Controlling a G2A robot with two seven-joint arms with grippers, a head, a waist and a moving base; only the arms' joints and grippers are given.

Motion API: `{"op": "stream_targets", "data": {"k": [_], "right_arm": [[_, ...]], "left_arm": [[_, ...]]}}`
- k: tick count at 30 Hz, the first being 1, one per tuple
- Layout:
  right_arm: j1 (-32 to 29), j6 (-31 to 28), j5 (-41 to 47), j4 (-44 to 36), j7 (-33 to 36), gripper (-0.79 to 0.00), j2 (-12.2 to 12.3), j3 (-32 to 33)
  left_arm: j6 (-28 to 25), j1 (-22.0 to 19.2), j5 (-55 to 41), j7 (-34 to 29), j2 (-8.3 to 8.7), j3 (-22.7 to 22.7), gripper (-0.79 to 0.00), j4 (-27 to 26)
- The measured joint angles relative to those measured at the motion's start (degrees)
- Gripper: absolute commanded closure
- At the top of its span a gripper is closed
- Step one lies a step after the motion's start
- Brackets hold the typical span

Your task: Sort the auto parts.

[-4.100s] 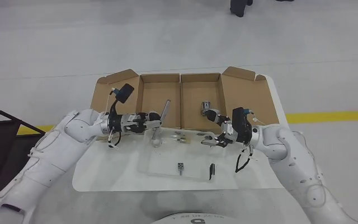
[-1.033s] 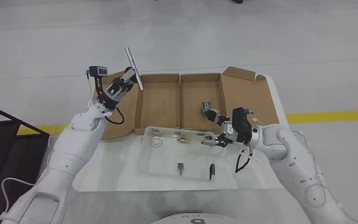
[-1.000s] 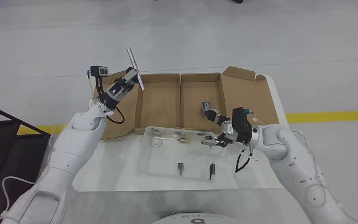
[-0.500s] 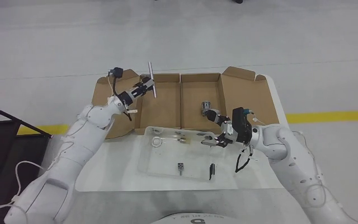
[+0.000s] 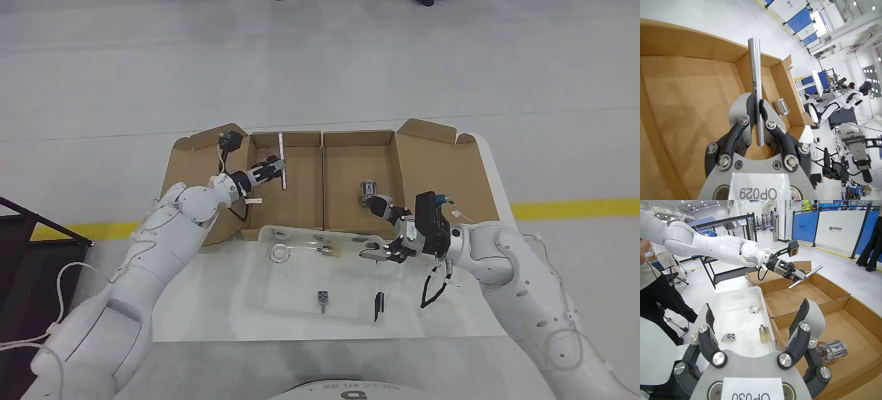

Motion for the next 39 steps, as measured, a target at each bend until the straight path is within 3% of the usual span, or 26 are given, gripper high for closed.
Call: {"op": "stream_targets", "data": {"k": [4, 9, 12, 13, 15, 21, 27, 30, 39], "right_arm": [[0.0, 0.0, 0.0, 0.0, 0.0, -0.785, 0.0, 0.0], [0.0, 0.0, 0.0, 0.0, 0.0, -0.785, 0.0, 0.0], [0.0, 0.0, 0.0, 0.0, 0.0, -0.785, 0.0, 0.0], [0.0, 0.0, 0.0, 0.0, 0.0, -0.785, 0.0, 0.0], [0.0, 0.0, 0.0, 0.0, 0.0, -0.785, 0.0, 0.0], [0.0, 0.0, 0.0, 0.0, 0.0, -0.785, 0.0, 0.0], [0.0, 0.0, 0.0, 0.0, 0.0, -0.785, 0.0, 0.0], [0.0, 0.0, 0.0, 0.0, 0.0, -0.785, 0.0, 0.0], [0.0, 0.0, 0.0, 0.0, 0.0, -0.785, 0.0, 0.0]], "left_arm": [[1.1, -0.7, 1.4, -0.7, -1.17, 1.4, 0.0, 2.3], [1.4, -1.6, 1.0, -3.5, -2.49, 2.4, -0.191, 5.4], [0.9, -2.1, 1.1, -3.5, -3.17, 2.6, -0.388, 6.9], [0.7, -2.3, 1.1, -3.6, -3.35, 2.7, -0.6, 7.2], [0.1, -2.6, 0.9, -4.4, -3.72, 2.7, -0.785, 7.8], [-3.0, -3.2, 0.5, -3.4, -4.4, 2.0, -0.785, 8.7], [-13.7, -1.7, -1.2, -0.3, -3.56, -1.2, -0.785, 5.5], [-17.7, 0.5, -3.6, -1.9, -2.65, -3.1, -0.785, 2.3], [-17.8, 0.7, -4.1, -2.4, -2.56, -3.3, -0.785, 2.1]]}}
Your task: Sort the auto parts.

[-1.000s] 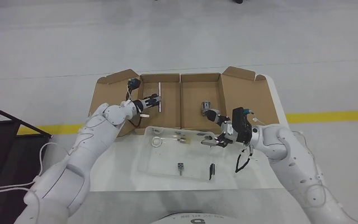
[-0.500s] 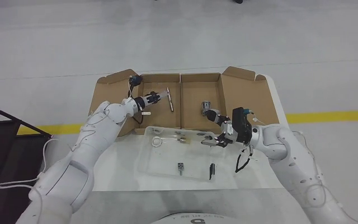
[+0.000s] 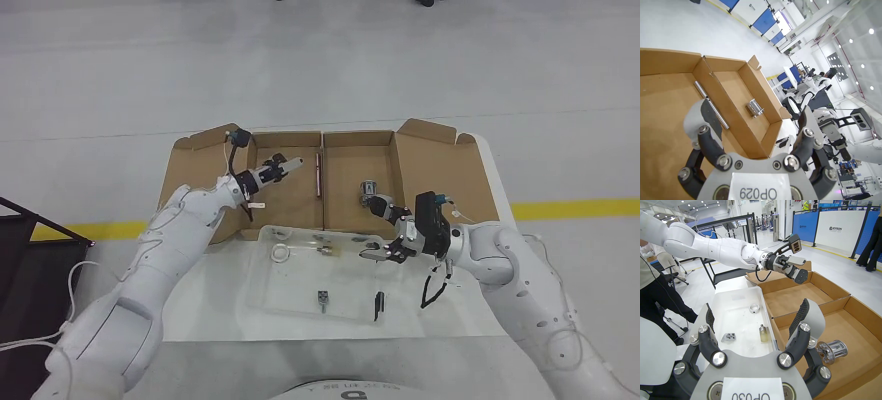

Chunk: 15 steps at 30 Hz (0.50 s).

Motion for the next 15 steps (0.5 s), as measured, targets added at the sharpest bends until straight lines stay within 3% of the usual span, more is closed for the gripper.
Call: {"op": "stream_targets", "data": {"k": [4, 9, 15], "right_arm": [[0.0, 0.0, 0.0, 0.0, 0.0, -0.785, 0.0, 0.0], [0.0, 0.0, 0.0, 0.0, 0.0, -0.785, 0.0, 0.0], [0.0, 0.0, 0.0, 0.0, 0.0, -0.785, 0.0, 0.0]], "left_arm": [[0.1, 0.2, 0.3, 0.2, 0.04, -0.1, -0.785, -0.5], [-0.6, 2.3, 3.9, 0.9, 1.38, -2.5, -0.785, -7.7], [-0.5, 7.9, 3.2, -4.5, 4.07, -7.4, -0.785, -18.1]]}}
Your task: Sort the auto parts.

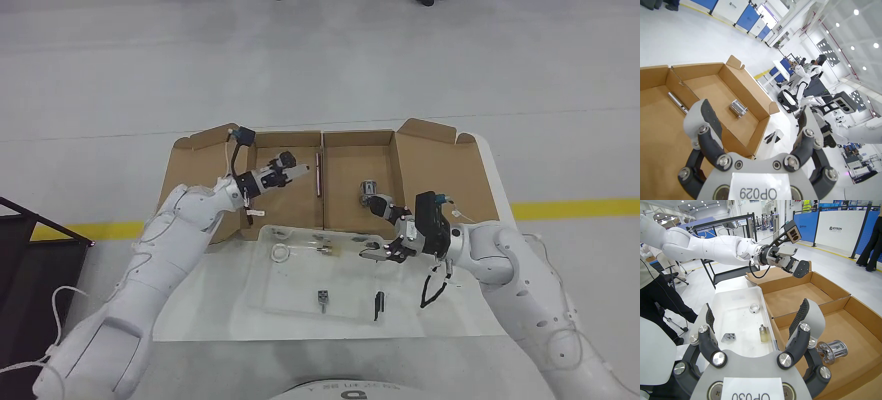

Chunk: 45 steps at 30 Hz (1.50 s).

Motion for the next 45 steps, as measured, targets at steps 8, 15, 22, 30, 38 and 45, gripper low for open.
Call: {"op": "stream_targets", "data": {"k": [8, 15, 22, 30, 38, 45], "right_arm": [[0.0, 0.0, 0.0, 0.0, 0.0, -0.785, 0.0, 0.0], [0.0, 0.0, 0.0, 0.0, 0.0, -0.785, 0.0, 0.0], [0.0, 0.0, 0.0, 0.0, 0.0, -0.785, 0.0, 0.0], [0.0, 0.0, 0.0, 0.0, 0.0, -0.785, 0.0, 0.0], [0.1, 1.5, -1.9, -3.2, 1.5, -0.785, -0.2, -2.2], [2.1, 7.9, -13.6, -5.5, 4.0, -0.785, -1.2, -9.1]], "left_arm": [[0.5, 6.3, -0.2, -3.1, 2.09, -4.5, -0.785, -7.5], [0.5, 6.3, -0.2, -3.1, 2.09, -4.5, -0.785, -7.4], [0.5, 6.3, -0.2, -3.1, 2.09, -4.5, -0.785, -7.4], [0.5, 6.3, -0.2, -3.1, 2.09, -4.5, -0.785, -7.4], [0.7, 6.4, -0.2, -2.9, 2.11, -4.7, -0.785, -7.5], [1.3, 7.6, -3.2, 0.8, 3.86, -13.2, -0.785, -7.2]]}}
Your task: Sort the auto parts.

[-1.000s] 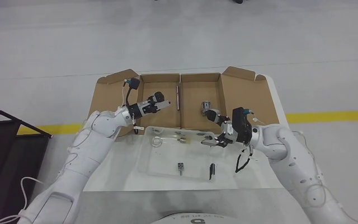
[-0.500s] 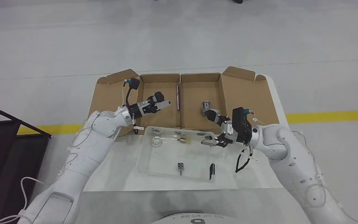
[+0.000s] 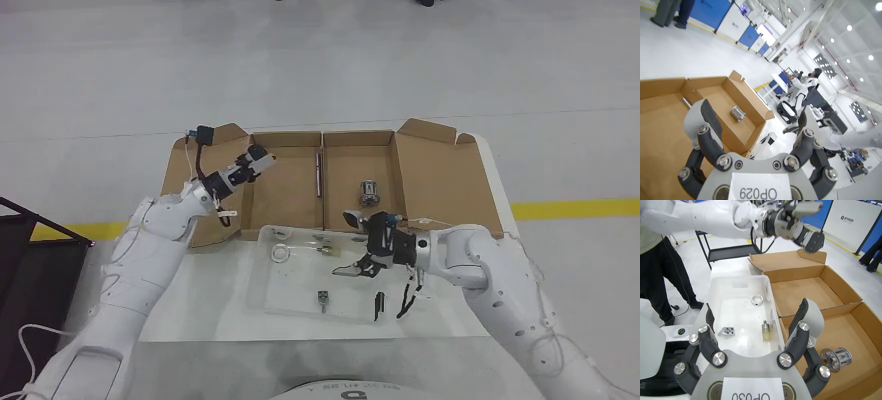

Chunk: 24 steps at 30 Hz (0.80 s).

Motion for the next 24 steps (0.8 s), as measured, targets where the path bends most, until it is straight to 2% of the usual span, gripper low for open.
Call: {"op": "stream_targets", "data": {"k": [5, 9, 16, 24], "right_arm": [[0.6, 1.0, -2.4, -0.1, -1.8, -0.785, -0.3, -2.4], [0.7, -1.2, -3.6, -0.6, -1.8, -0.785, -0.3, -3.3], [0.7, -0.8, -3.3, -0.3, -1.8, -0.785, -0.3, -3.2], [3.3, 1.0, -5.1, 0.7, 5.6, -0.785, -0.5, -5.9]], "left_arm": [[1.2, -0.1, -1.8, -1.9, 0.99, -4.1, -0.785, 1.1], [1.2, -0.1, -1.7, -1.9, 0.98, -4.1, -0.785, 1.1], [1.2, -0.1, -1.7, -1.9, 0.98, -4.1, -0.785, 1.1], [1.2, -0.1, -1.7, -1.9, 0.98, -4.1, -0.785, 1.1]]}}
